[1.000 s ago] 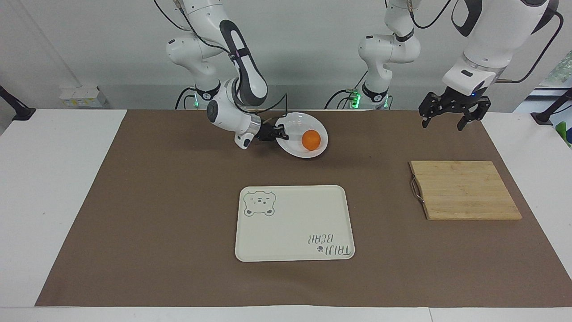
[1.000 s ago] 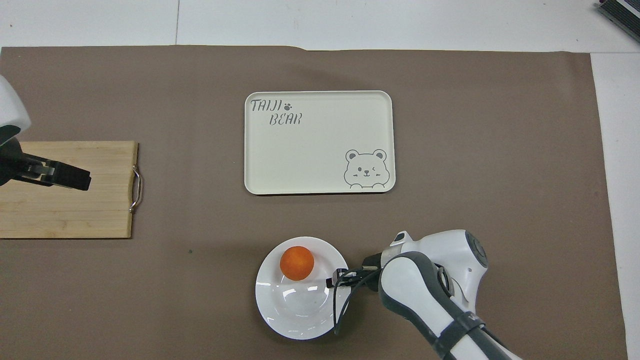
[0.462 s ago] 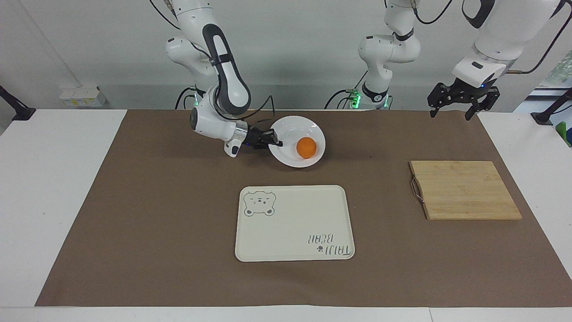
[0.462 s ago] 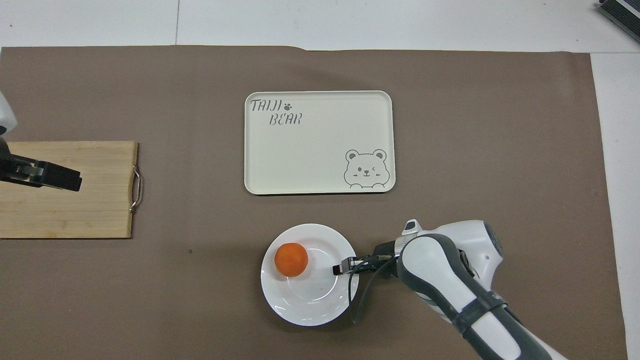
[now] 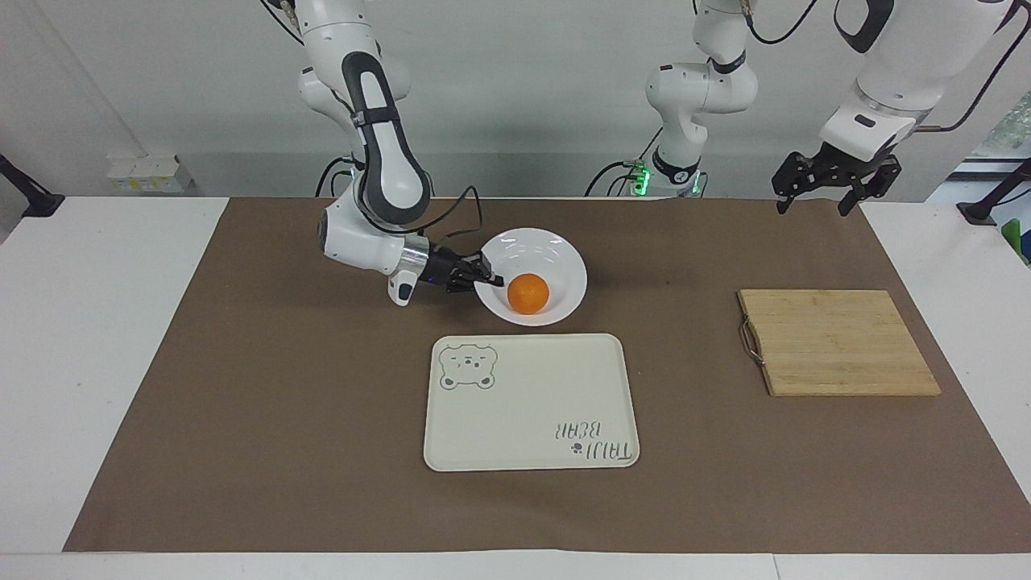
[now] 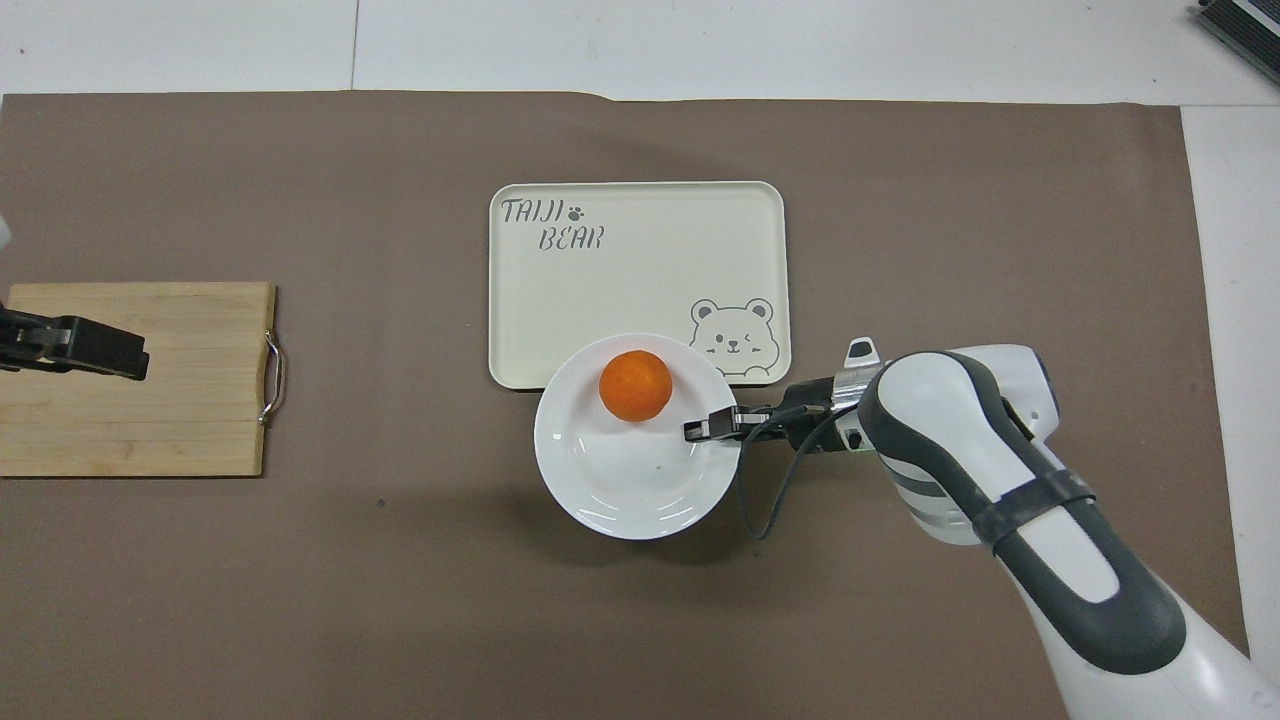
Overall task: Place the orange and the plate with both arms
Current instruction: 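Grip the plate rim with the right gripper and drag it onto the tray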
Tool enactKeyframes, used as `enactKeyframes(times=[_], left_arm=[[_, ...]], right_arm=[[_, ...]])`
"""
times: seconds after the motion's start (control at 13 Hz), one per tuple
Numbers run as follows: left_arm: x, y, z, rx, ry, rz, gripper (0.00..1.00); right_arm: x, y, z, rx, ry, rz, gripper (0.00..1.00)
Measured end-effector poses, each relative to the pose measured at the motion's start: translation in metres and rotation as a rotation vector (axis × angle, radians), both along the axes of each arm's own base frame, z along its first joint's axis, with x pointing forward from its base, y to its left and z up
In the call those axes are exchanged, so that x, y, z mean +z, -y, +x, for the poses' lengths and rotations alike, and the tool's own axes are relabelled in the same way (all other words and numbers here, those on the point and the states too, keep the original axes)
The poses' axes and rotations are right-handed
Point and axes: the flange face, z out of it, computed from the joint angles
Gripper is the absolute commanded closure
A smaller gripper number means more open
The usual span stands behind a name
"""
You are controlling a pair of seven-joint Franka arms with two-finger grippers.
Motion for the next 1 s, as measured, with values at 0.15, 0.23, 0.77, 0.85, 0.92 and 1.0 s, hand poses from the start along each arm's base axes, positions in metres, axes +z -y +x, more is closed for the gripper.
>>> enactKeyframes(times=[0.15, 0.23, 0.77, 0.85, 0.92, 1.0], left_arm=[[0.0, -0.007, 0.0, 0.013, 0.0, 0.0, 0.0], [0.0, -0.007, 0.0, 0.014, 0.0, 0.0, 0.0], [0.0, -0.005, 0.0, 0.01, 0.0, 0.0, 0.0], [0.0, -0.005, 0.0, 0.01, 0.0, 0.0, 0.0], [0.0, -0.005, 0.0, 0.01, 0.0, 0.0, 0.0], [0.0, -0.005, 0.0, 0.01, 0.0, 0.0, 0.0]], right_arm=[[0.008, -0.001, 0.024, -0.026, 0.013, 0.006, 1.0], [0.013, -0.002, 0.036, -0.045, 0.022, 0.006, 1.0], [-0.014, 0.015, 0.107, -0.161, 0.035, 0.01, 1.0], [-0.023, 0.016, 0.114, -0.183, 0.041, -0.006, 1.0], [-0.03, 0.015, 0.118, -0.194, 0.046, -0.018, 1.0], [-0.038, 0.012, 0.122, -0.197, 0.046, -0.024, 1.0]])
